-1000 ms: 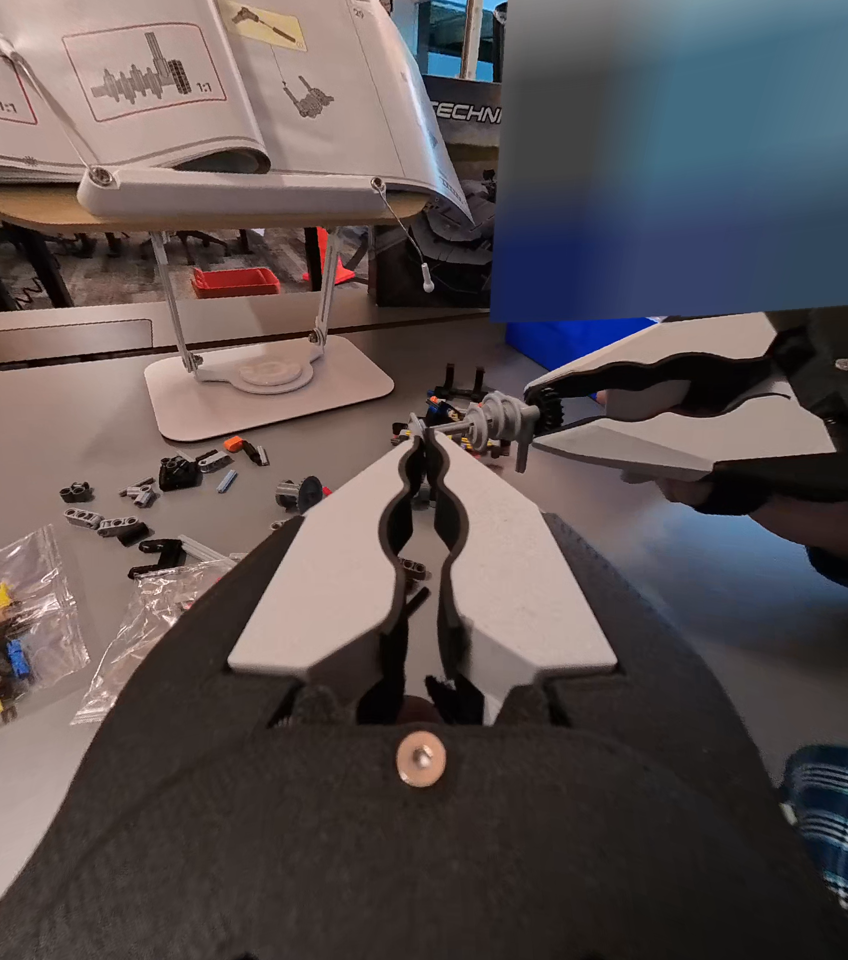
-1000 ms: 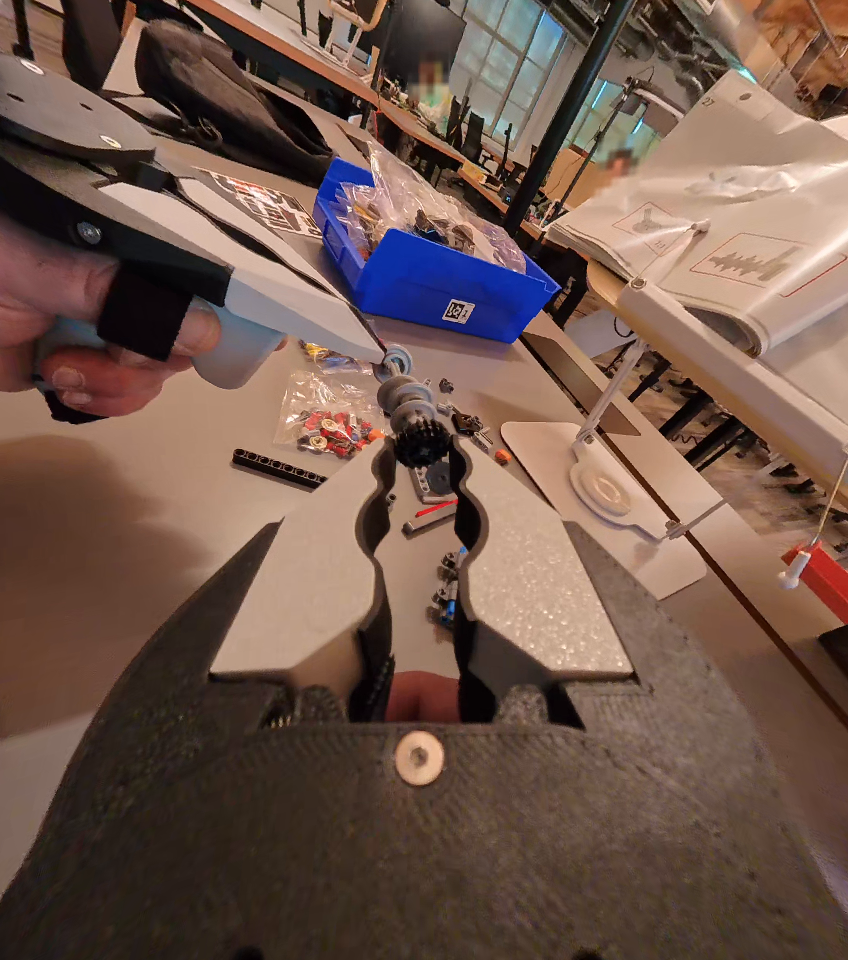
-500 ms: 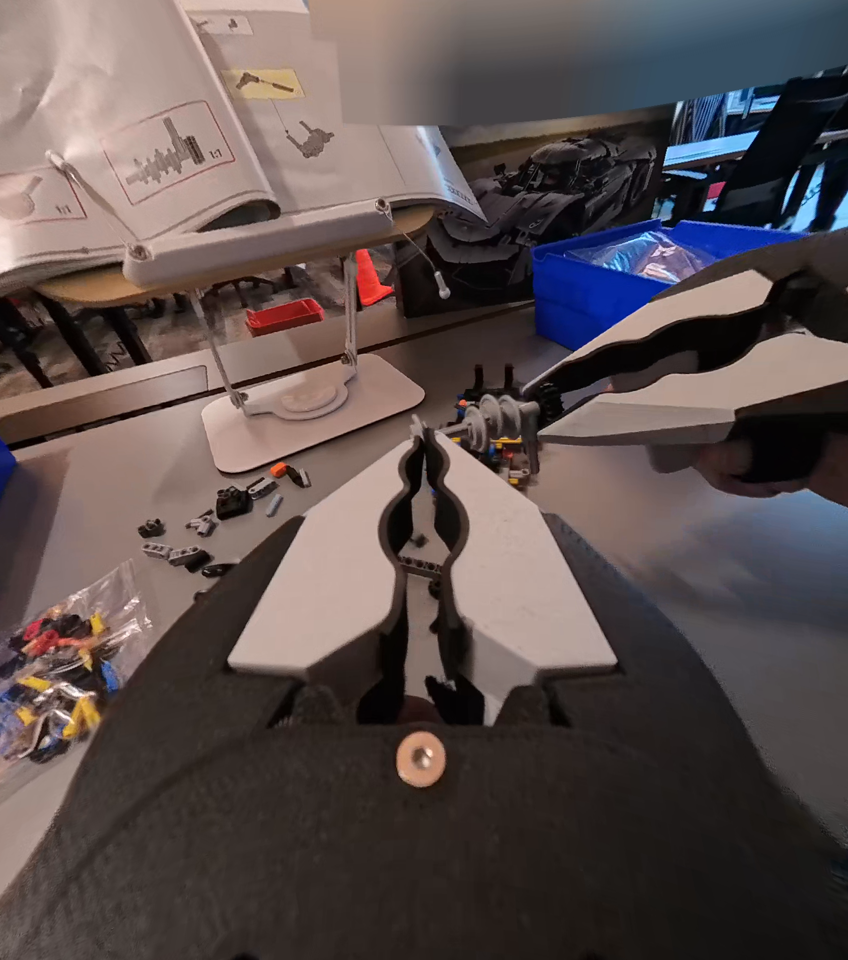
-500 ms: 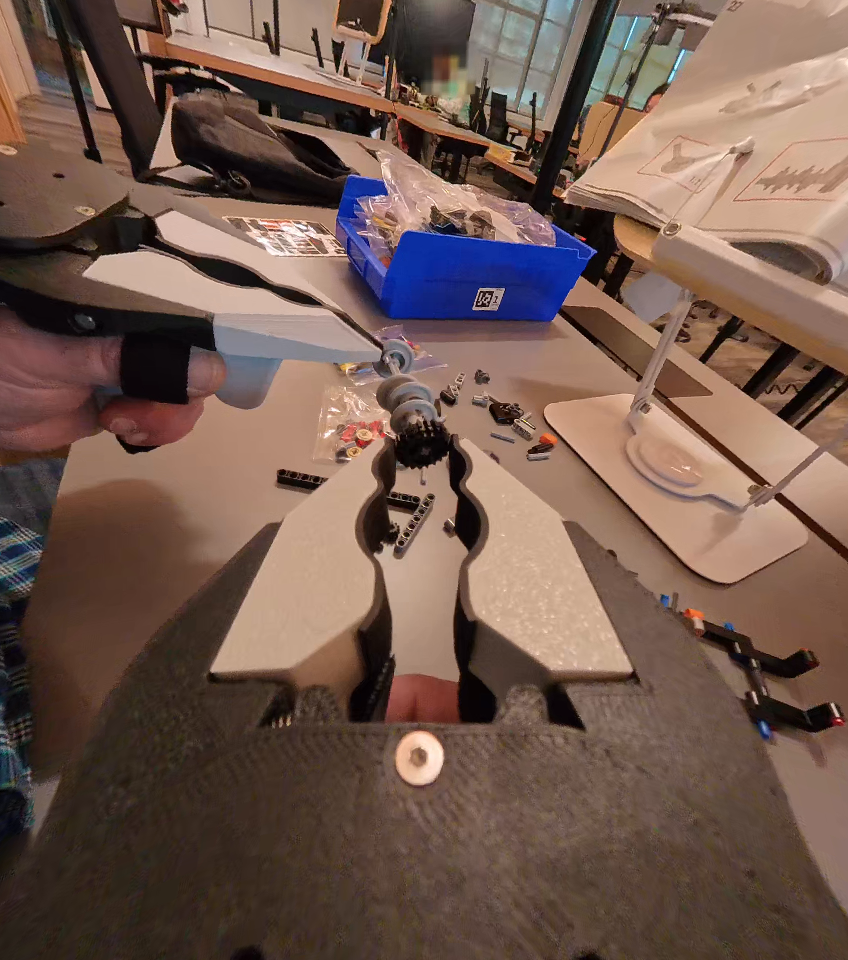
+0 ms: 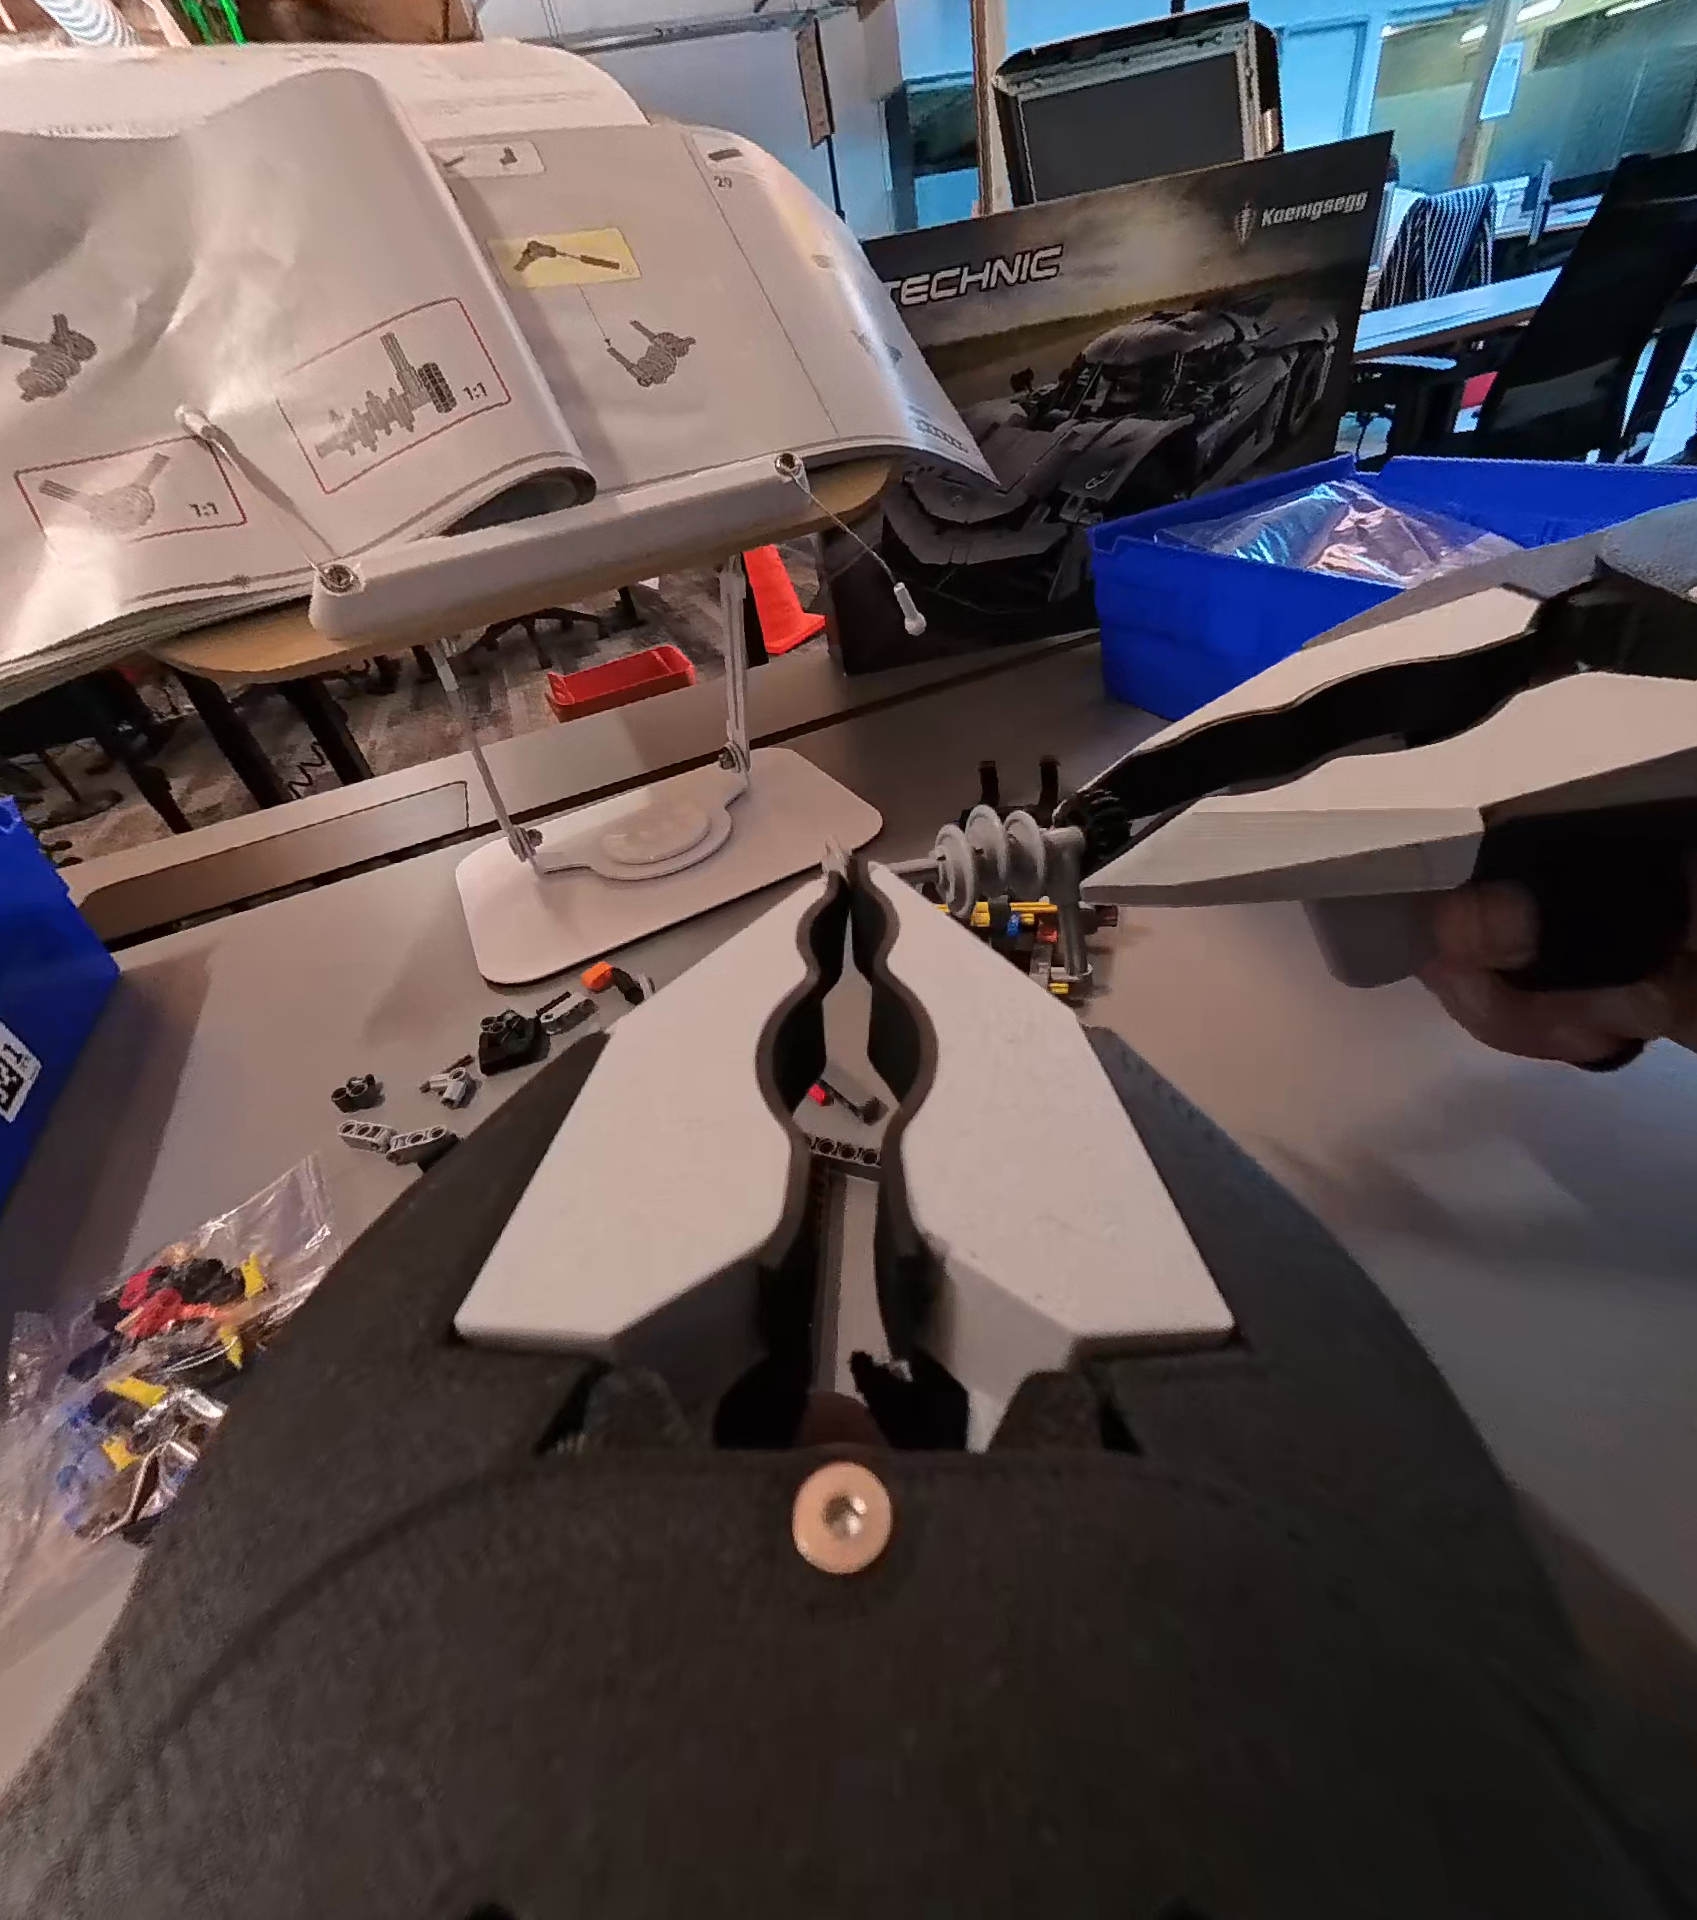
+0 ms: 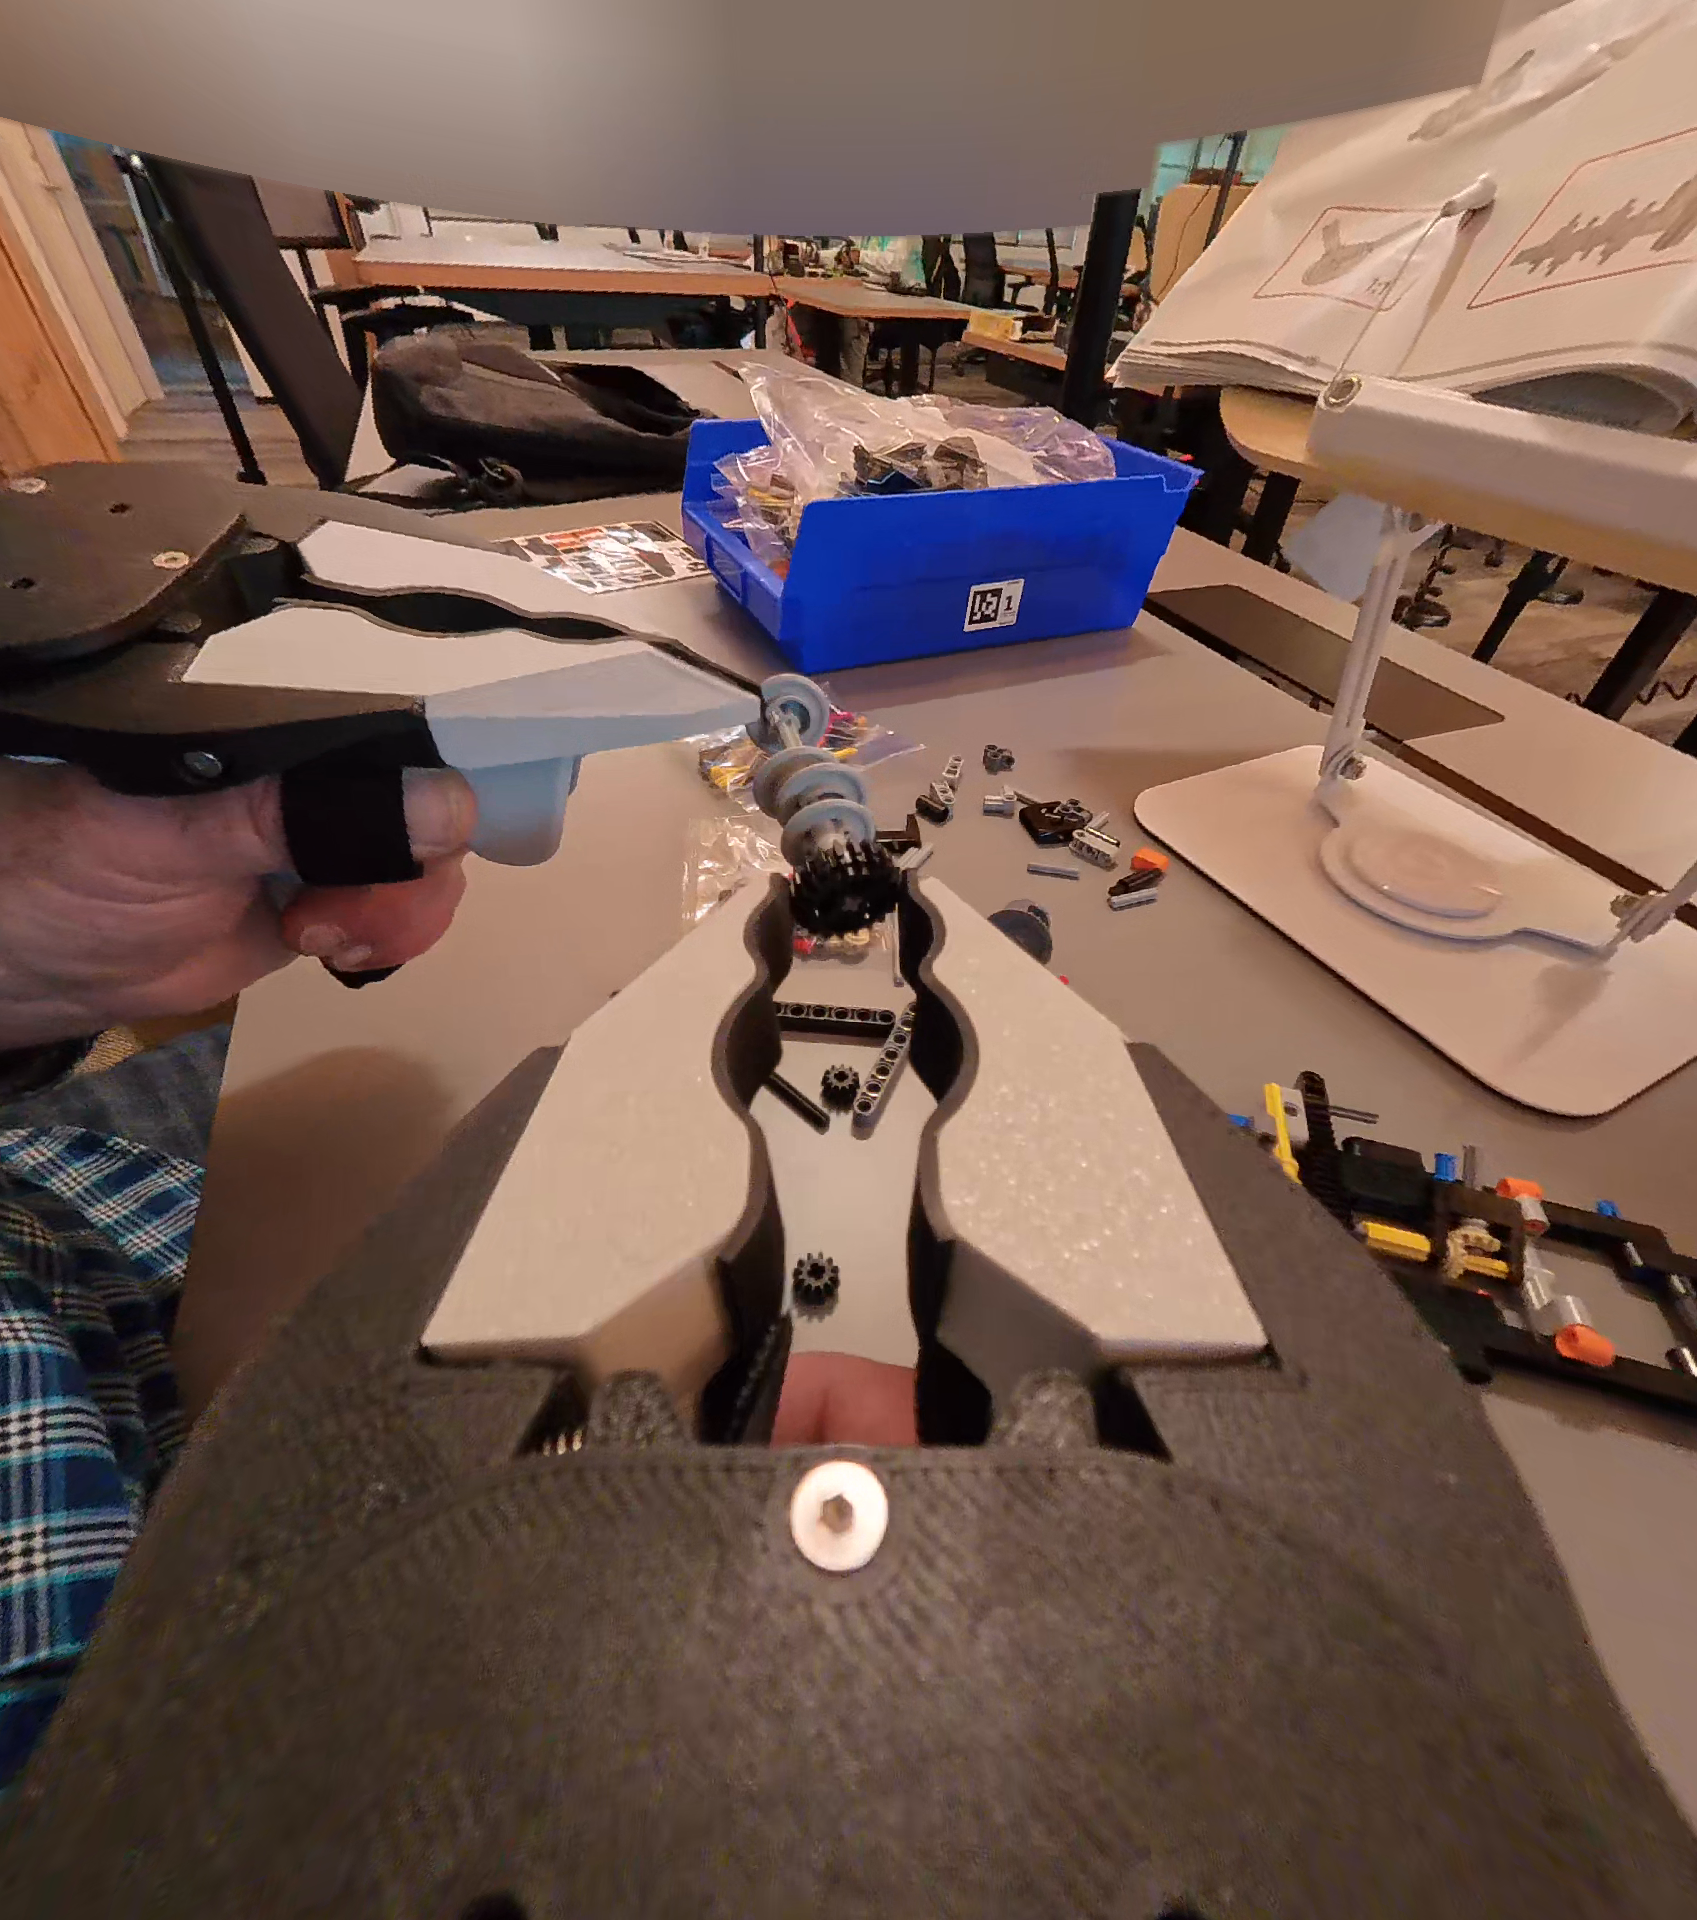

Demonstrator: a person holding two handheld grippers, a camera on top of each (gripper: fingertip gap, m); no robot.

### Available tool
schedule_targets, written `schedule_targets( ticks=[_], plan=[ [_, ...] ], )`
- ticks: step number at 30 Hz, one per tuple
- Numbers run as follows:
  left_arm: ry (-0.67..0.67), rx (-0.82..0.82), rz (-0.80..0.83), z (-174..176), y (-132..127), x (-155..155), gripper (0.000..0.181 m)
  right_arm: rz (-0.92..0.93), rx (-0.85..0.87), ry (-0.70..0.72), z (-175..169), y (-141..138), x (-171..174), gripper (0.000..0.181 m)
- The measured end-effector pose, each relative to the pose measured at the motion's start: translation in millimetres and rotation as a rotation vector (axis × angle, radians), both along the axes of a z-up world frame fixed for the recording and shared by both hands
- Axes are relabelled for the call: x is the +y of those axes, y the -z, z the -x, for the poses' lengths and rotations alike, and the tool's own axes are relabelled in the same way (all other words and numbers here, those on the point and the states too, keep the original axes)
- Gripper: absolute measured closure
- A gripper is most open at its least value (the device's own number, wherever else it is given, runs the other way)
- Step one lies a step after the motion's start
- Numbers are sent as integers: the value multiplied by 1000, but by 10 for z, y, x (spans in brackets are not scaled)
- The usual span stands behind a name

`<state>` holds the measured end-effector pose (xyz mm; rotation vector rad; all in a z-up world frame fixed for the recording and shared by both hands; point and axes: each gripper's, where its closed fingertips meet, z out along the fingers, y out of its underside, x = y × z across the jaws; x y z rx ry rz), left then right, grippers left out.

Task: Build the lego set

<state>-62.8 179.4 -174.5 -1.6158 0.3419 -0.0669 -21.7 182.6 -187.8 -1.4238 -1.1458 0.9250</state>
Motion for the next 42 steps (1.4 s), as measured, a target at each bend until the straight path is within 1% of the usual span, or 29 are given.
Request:
schedule_targets(
  ticks=[5, 7, 11, 13, 15, 20, 22, 24, 31, 35, 39, 42],
  plan=[
    [-7, 96, -23, -9, -20, -13, 181, 26, 8, -7, -2, -11, -9, 164],
    [-21, 162, -44, -5, -33, -21, 181, 41, 10, -10, 5, -15, -22, 164],
    [-12, 177, -53, -12, -38, -30, 181, 70, 26, -27, 2, -11, -26, 163],
    [-14, 211, -62, -14, -31, -37, 181, 80, 26, -33, 2, -6, -31, 164],
    [-6, 196, -62, -14, -36, -46, 181, 88, 29, -37, 4, -11, -35, 163],
    [-26, 244, -95, -14, -48, -60, 181, 133, 43, -47, 30, -4, -55, 164],
    [-23, 222, -99, -15, -57, -66, 181, 155, 56, -51, 33, -15, -58, 164],
    [-36, 241, -117, -11, -67, -71, 181, 180, 65, -53, 42, -14, -63, 164],
    [2, 143, -76, -4, -20, -57, 181, 200, 84, -65, 40, 8, -36, 164],
    [28, 68, -86, -27, -74, -81, 181, 198, 130, -91, 21, -27, -18, 164],
    [97, -13, -69, -31, -111, -135, 173, 200, 176, -135, -36, -67, 3, 164],
    [200, -163, -16, -44, -168, -151, 160, 145, 175, -175, -54, -75, -13, 163]
  ],
)
